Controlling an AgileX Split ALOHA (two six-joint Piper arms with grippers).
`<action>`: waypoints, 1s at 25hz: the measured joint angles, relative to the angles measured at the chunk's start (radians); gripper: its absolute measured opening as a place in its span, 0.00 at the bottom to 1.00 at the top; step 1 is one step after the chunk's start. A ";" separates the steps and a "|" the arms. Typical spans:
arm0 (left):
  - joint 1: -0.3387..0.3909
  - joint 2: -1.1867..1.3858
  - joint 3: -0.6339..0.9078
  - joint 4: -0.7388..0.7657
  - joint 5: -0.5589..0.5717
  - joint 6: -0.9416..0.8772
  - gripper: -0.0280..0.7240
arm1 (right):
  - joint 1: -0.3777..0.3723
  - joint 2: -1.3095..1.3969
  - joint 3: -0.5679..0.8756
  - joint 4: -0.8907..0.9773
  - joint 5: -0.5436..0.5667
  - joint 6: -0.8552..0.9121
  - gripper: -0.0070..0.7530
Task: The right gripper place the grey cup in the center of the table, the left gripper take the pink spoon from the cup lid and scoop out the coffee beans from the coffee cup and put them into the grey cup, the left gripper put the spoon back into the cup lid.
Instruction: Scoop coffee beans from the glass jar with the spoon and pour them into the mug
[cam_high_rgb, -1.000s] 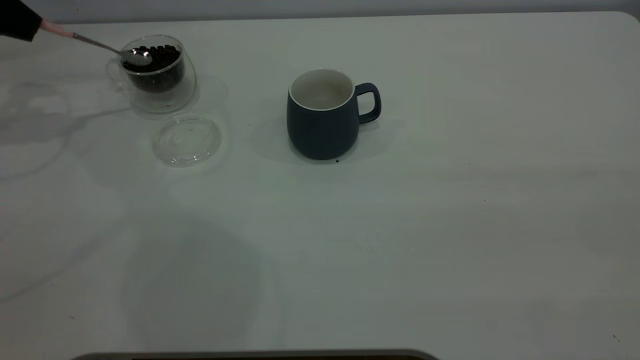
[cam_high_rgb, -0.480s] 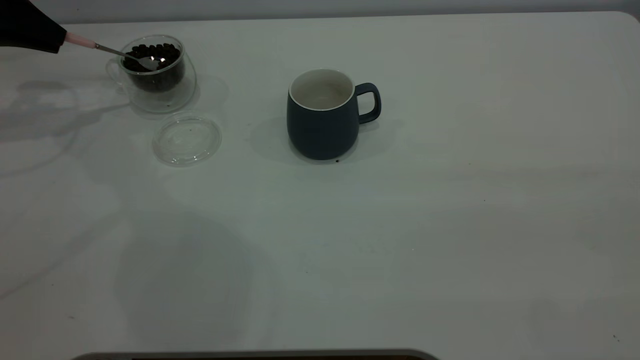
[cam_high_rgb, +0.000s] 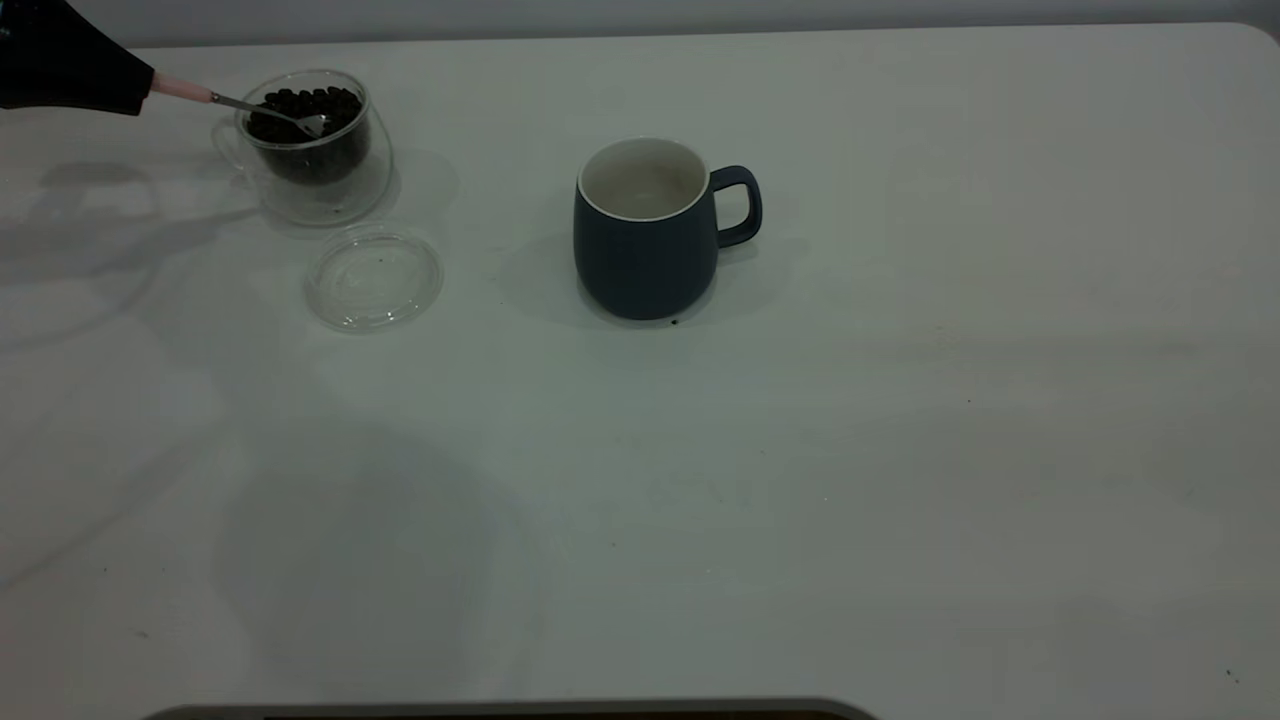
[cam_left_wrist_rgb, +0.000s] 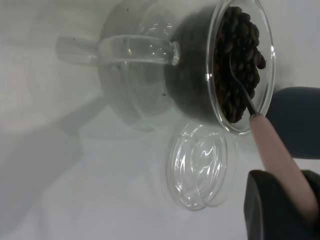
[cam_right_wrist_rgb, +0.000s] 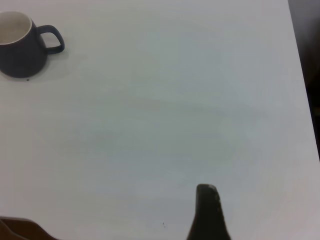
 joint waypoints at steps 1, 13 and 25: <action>0.000 0.002 0.000 -0.002 0.000 0.000 0.21 | 0.000 0.000 0.000 0.000 0.000 0.000 0.79; 0.026 0.048 0.000 -0.051 0.027 0.000 0.21 | 0.000 0.000 0.000 0.000 0.000 0.000 0.79; 0.075 0.072 0.000 -0.112 0.052 0.044 0.21 | 0.000 0.000 0.000 0.001 0.000 0.000 0.79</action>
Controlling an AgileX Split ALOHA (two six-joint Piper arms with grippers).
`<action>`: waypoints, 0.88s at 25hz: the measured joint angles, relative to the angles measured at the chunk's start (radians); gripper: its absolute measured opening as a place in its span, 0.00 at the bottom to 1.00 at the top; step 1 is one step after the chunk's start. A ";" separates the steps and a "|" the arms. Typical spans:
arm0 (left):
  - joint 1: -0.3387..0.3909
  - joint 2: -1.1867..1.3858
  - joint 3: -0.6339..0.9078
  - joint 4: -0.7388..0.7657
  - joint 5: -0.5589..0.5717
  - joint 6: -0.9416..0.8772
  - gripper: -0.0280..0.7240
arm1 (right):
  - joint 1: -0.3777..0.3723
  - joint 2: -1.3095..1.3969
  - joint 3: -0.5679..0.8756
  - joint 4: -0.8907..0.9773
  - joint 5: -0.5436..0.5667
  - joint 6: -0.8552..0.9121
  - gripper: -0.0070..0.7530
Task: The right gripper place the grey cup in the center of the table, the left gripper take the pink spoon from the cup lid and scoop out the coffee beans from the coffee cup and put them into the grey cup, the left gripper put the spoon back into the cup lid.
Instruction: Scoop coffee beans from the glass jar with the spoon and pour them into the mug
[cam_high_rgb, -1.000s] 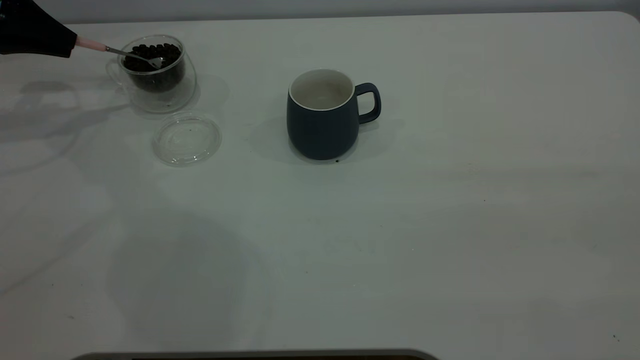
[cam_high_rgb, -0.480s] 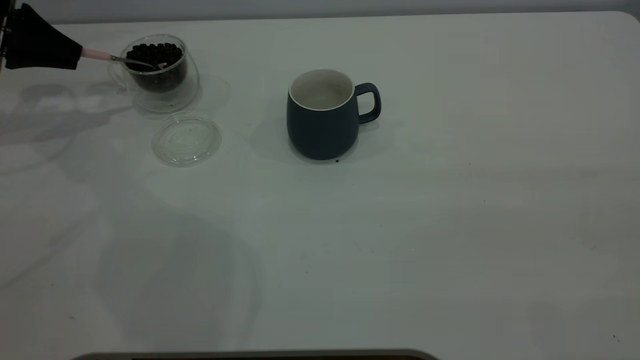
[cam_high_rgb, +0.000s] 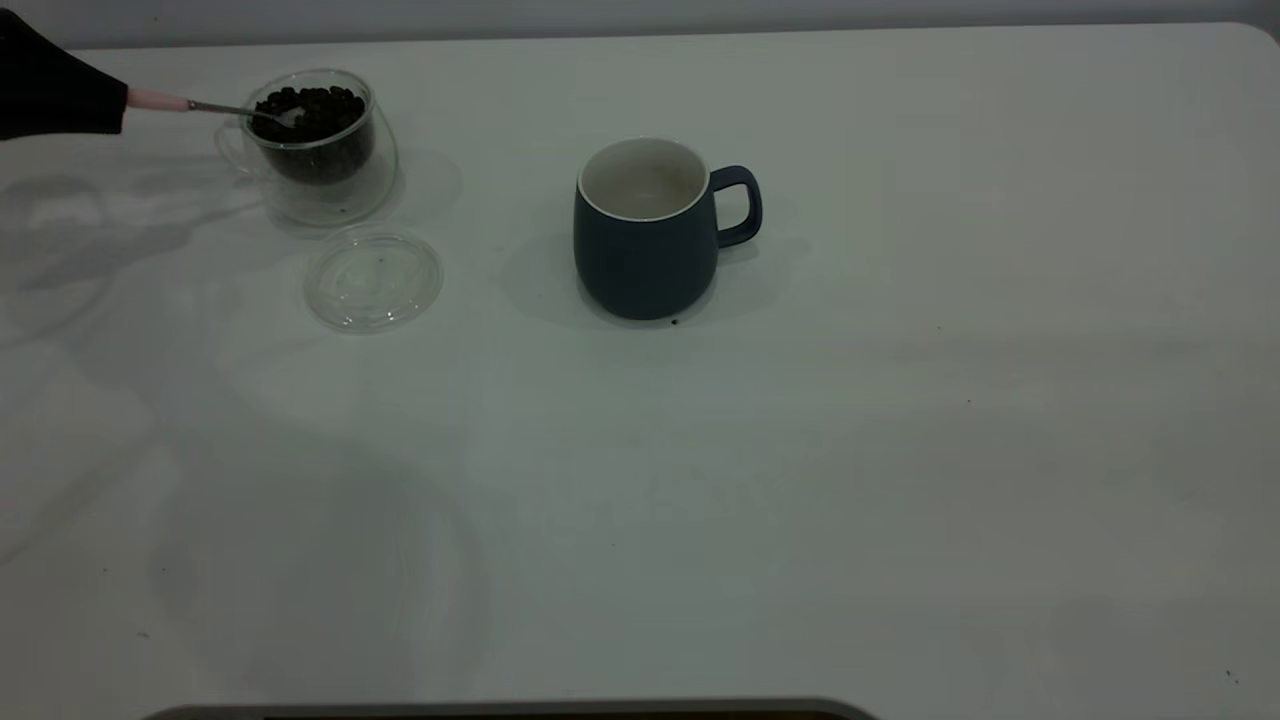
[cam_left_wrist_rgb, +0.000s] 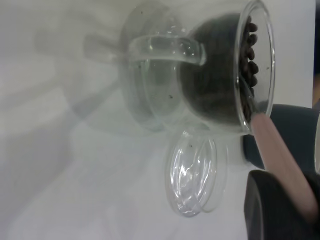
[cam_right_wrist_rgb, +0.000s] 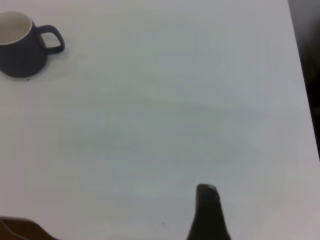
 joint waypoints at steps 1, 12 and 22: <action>0.000 0.000 0.000 -0.001 0.000 0.002 0.21 | 0.000 0.000 0.000 0.000 0.000 0.000 0.79; 0.000 0.000 0.000 -0.052 0.000 0.009 0.21 | 0.000 0.000 0.000 0.000 0.000 0.000 0.79; 0.000 0.000 0.000 -0.059 0.000 -0.011 0.21 | 0.000 0.000 0.000 0.000 0.000 0.000 0.79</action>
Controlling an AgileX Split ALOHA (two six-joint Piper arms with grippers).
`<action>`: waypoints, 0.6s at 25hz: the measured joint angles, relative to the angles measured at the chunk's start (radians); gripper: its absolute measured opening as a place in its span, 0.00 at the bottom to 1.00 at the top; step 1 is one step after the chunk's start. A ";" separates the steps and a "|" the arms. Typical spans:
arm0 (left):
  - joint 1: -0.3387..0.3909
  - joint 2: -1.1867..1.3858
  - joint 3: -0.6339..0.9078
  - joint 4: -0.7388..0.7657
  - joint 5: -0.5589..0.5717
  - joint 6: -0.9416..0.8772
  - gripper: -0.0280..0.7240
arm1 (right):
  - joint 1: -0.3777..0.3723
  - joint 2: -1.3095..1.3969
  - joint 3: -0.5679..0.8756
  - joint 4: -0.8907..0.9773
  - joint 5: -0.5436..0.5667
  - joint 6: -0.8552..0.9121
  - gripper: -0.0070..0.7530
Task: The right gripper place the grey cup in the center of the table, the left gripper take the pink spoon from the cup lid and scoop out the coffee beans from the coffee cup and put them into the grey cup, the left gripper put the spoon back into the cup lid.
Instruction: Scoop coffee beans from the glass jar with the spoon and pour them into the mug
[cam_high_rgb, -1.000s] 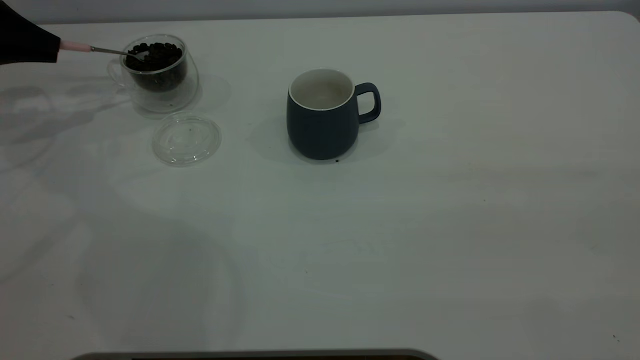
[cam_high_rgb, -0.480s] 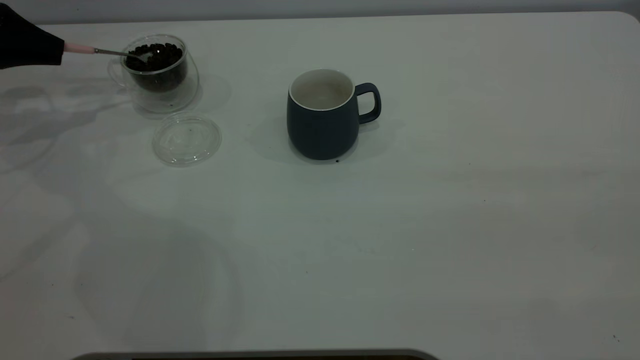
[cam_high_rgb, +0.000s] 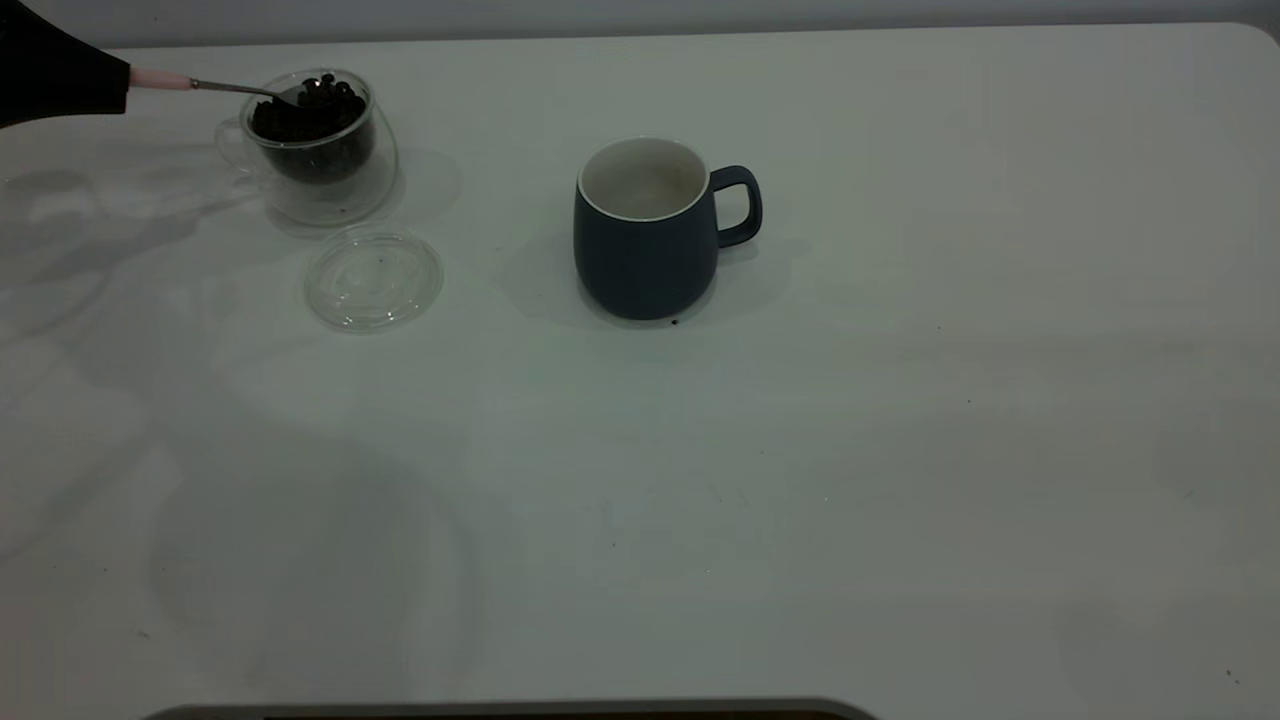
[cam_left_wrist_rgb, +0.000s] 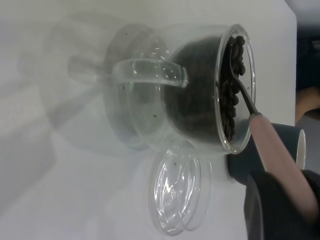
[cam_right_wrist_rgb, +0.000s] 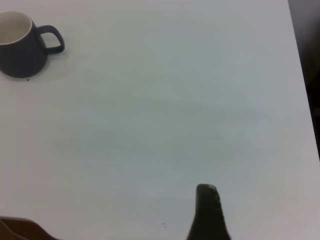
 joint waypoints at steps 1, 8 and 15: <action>0.000 0.000 0.000 0.005 0.000 -0.005 0.21 | 0.000 0.000 0.000 0.000 0.000 0.000 0.79; 0.000 0.000 0.000 0.054 0.001 -0.028 0.21 | 0.000 0.000 0.000 0.000 0.000 0.000 0.79; 0.000 0.000 0.000 0.039 0.001 -0.029 0.21 | 0.000 0.000 0.000 0.000 0.000 0.000 0.79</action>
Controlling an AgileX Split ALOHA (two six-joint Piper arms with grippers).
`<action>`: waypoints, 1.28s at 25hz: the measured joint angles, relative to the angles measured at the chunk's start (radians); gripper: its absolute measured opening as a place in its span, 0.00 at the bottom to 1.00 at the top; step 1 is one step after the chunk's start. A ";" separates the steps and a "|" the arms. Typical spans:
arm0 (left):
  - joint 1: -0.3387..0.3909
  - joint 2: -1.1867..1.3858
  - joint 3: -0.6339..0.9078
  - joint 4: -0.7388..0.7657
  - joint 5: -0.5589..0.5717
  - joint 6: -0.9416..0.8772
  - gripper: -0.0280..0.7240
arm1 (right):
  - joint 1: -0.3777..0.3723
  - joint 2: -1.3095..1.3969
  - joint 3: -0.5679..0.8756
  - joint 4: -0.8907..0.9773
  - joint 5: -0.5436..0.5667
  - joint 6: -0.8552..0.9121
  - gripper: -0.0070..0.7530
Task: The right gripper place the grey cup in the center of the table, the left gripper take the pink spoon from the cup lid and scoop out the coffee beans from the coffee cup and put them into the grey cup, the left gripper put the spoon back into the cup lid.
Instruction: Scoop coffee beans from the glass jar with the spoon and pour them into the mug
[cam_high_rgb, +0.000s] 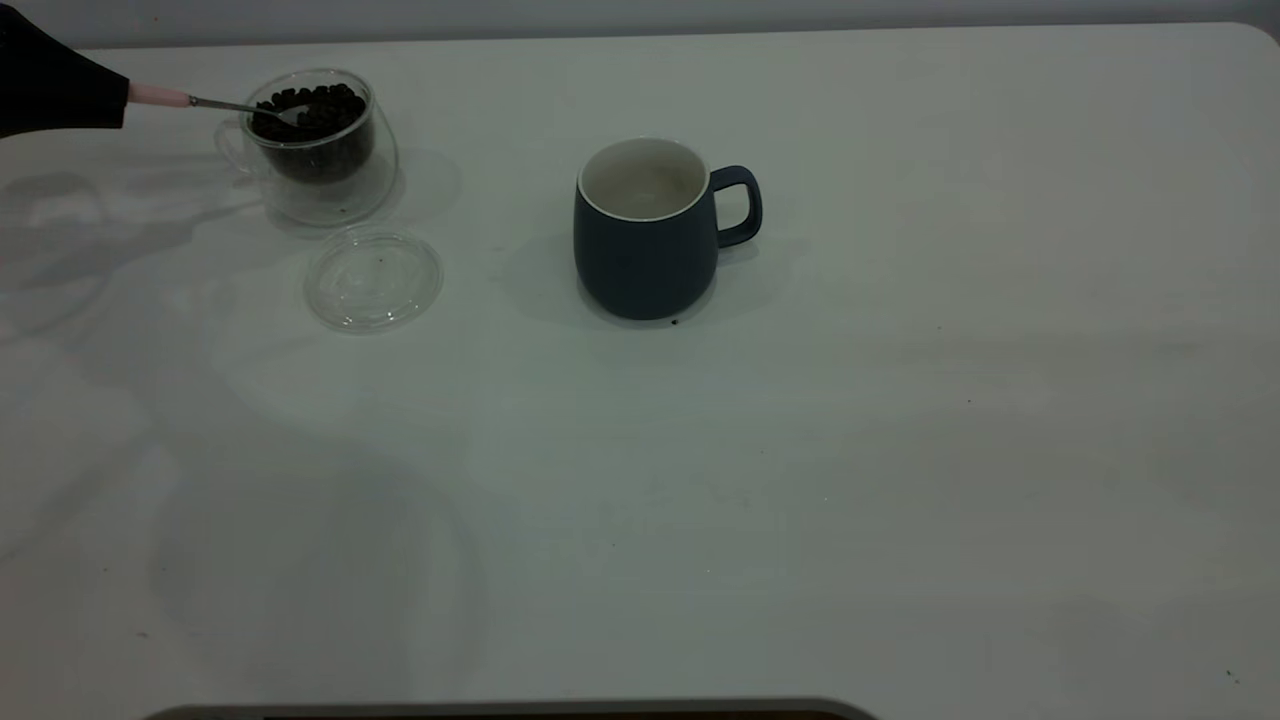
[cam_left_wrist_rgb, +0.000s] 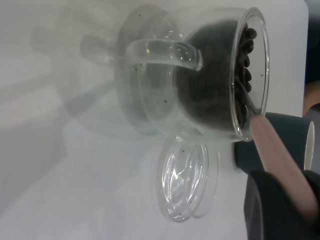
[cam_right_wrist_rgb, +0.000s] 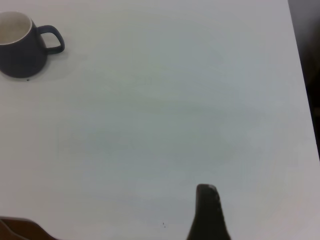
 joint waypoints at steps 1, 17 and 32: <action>0.000 -0.001 0.000 0.000 0.000 0.000 0.21 | 0.000 0.000 0.000 0.000 0.000 0.000 0.79; 0.000 -0.057 0.000 0.008 0.000 -0.030 0.21 | 0.000 0.000 0.000 0.000 0.000 0.000 0.79; -0.075 -0.114 0.000 0.007 0.000 -0.052 0.21 | 0.000 0.000 0.000 0.000 0.000 0.000 0.79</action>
